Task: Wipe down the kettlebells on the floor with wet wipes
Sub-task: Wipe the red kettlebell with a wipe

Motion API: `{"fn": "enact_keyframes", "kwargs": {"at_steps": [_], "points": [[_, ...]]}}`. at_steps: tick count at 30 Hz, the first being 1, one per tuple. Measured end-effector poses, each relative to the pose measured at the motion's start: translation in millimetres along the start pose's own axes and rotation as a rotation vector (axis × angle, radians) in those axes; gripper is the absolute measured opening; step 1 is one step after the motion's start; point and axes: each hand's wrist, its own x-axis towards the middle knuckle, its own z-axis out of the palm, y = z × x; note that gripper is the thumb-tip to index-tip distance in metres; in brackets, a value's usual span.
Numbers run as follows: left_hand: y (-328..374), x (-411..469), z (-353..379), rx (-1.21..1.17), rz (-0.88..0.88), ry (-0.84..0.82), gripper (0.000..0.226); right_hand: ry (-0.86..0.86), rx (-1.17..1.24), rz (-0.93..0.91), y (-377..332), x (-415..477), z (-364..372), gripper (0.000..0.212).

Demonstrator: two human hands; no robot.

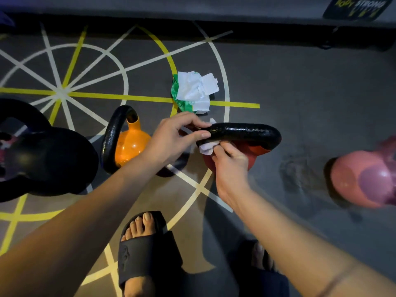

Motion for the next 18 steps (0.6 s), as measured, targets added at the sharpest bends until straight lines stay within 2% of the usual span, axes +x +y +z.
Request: {"fn": "enact_keyframes", "kwargs": {"at_steps": [2, 4, 6, 9, 11, 15, 16, 18], "points": [[0, -2, 3, 0.007, 0.018, 0.008, 0.019, 0.01, -0.465, -0.188, 2, 3, -6, 0.023], [1, -5, 5, 0.01, 0.024, 0.009, 0.019, 0.012, -0.767, -0.339, 1, 5, -9, 0.023], [2, -7, 7, 0.015, 0.019, 0.014, 0.021, -0.005, -0.907, -0.396, -2, 6, -8, 0.023], [2, -9, 7, 0.036, 0.017, 0.017, 0.021, -0.024, -0.924, -0.304, -10, 7, -7, 0.032], [2, -9, 8, 0.041, 0.017, 0.02, 0.02, -0.006, -0.657, -0.117, -15, 10, -6, 0.039], [5, -10, 10, 0.017, 0.025, 0.043, 0.021, 0.0, 0.28, 0.276, -21, -1, -9, 0.023], [5, -10, 11, 0.011, 0.029, 0.049, 0.021, -0.022, 0.414, 0.325, -23, -4, -12, 0.021], [5, -10, 11, 0.008, 0.035, 0.052, 0.022, -0.054, 0.505, 0.346, -24, -5, -17, 0.019]]}}
